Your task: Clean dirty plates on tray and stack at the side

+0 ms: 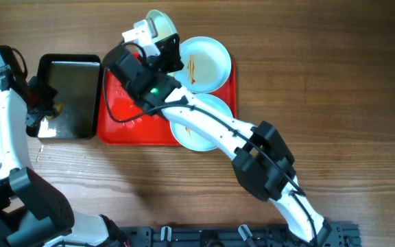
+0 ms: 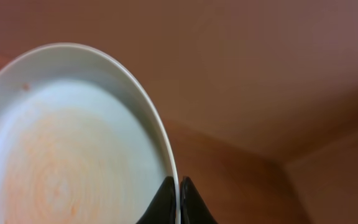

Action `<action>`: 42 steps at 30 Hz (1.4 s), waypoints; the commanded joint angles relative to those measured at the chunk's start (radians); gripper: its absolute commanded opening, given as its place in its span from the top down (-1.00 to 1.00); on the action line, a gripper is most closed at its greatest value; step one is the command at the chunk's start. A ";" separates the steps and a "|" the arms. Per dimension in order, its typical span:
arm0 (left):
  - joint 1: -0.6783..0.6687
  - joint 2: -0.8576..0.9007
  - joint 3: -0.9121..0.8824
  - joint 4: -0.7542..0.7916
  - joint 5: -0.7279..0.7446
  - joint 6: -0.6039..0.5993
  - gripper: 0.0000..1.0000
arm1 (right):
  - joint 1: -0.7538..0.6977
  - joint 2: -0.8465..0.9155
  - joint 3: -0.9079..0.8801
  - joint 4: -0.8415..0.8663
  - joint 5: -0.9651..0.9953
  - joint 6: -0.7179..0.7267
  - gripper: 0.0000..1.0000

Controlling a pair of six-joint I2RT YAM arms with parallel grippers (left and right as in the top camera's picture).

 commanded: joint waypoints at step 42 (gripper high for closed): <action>-0.171 0.003 -0.022 0.006 0.065 -0.070 0.92 | -0.271 0.153 0.005 -0.424 -1.453 0.262 0.15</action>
